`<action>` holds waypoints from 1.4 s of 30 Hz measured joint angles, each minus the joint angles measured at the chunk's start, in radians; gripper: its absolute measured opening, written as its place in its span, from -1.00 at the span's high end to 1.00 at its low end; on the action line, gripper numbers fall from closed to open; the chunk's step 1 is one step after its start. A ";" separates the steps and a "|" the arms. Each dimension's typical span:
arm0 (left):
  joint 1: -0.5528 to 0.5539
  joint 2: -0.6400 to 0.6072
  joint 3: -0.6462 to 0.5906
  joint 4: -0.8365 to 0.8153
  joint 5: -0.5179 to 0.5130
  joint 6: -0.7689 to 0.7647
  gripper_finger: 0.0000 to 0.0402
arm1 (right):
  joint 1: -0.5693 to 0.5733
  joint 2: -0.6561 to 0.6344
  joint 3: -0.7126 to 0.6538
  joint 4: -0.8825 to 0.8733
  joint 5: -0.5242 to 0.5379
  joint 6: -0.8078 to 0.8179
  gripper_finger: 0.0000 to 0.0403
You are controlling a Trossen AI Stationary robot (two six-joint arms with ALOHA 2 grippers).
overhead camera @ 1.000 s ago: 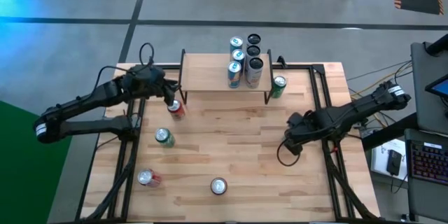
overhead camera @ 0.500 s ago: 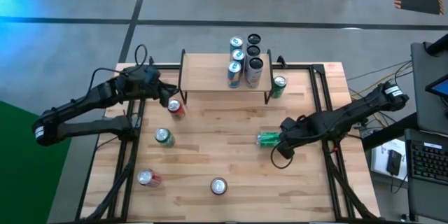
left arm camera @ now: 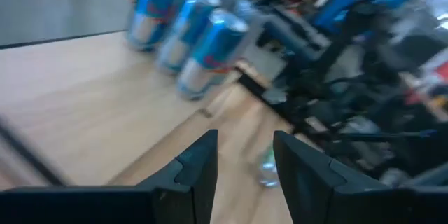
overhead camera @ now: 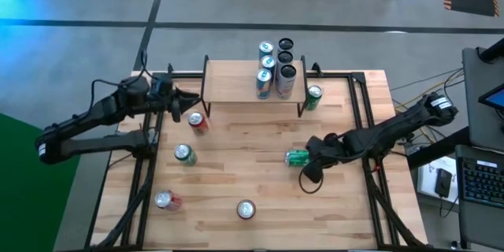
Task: Place canned beverage on shelf
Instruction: Put the bottom right green soda can on the shelf
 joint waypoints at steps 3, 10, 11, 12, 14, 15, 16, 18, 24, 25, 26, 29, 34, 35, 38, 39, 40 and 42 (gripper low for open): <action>-0.034 0.009 0.009 0.006 0.007 -0.033 0.38 | 0.000 0.018 -0.006 0.006 0.021 -0.086 -0.94; -0.101 0.062 0.108 -0.113 -0.115 0.051 0.26 | -0.003 0.052 -0.029 -0.036 0.113 -0.177 -0.94; -0.103 0.070 0.121 -0.121 -0.122 0.058 0.24 | -0.002 0.061 -0.035 -0.037 0.110 -0.181 -0.94; -0.103 0.080 0.133 -0.131 -0.122 0.059 0.21 | -0.002 0.071 -0.041 -0.036 0.106 -0.180 -0.94; -0.103 0.102 0.150 -0.139 -0.118 0.069 0.15 | -0.003 0.097 -0.050 -0.035 0.105 -0.180 -0.94; -0.103 0.113 0.155 -0.144 -0.117 0.077 0.11 | -0.003 0.112 -0.053 -0.031 0.105 -0.180 -0.94; -0.104 0.125 0.157 -0.152 -0.116 0.082 0.08 | -0.003 0.130 -0.055 -0.029 0.107 -0.180 -0.94; -0.104 0.150 0.158 -0.170 -0.109 0.085 0.01 | -0.003 0.166 -0.057 -0.030 0.103 -0.170 -0.94; -0.104 0.202 0.176 -0.194 -0.098 0.088 -0.09 | -0.003 0.240 -0.053 -0.014 0.023 -0.097 -0.82; -0.104 0.210 0.180 -0.194 -0.098 0.095 -0.09 | -0.003 0.244 -0.053 -0.002 0.014 -0.091 -0.77; -0.104 0.216 0.186 -0.194 -0.098 0.103 -0.09 | -0.003 0.248 -0.053 0.010 0.006 -0.090 -0.72; -0.104 0.230 0.211 -0.197 -0.098 0.133 -0.09 | -0.003 0.247 -0.053 0.030 -0.009 -0.090 -0.54; -0.104 0.250 0.254 -0.214 -0.098 0.178 -0.09 | -0.003 0.209 -0.053 0.024 0.010 -0.075 -0.27; -0.104 0.251 0.260 -0.216 -0.098 0.184 -0.09 | -0.003 0.201 -0.052 0.018 0.024 -0.075 -0.25; -0.104 0.255 0.265 -0.220 -0.097 0.191 -0.09 | -0.003 0.173 -0.052 -0.005 0.073 -0.088 -0.23; -0.104 0.255 0.265 -0.229 -0.097 0.187 -0.09 | -0.003 0.164 -0.052 -0.013 0.082 -0.094 -0.26; -0.104 0.256 0.265 -0.243 -0.096 0.179 -0.09 | -0.003 0.154 -0.052 -0.022 0.084 -0.097 -0.29; -0.104 0.259 0.265 -0.275 -0.096 0.165 -0.09 | -0.003 0.136 -0.052 -0.042 0.080 -0.092 -0.39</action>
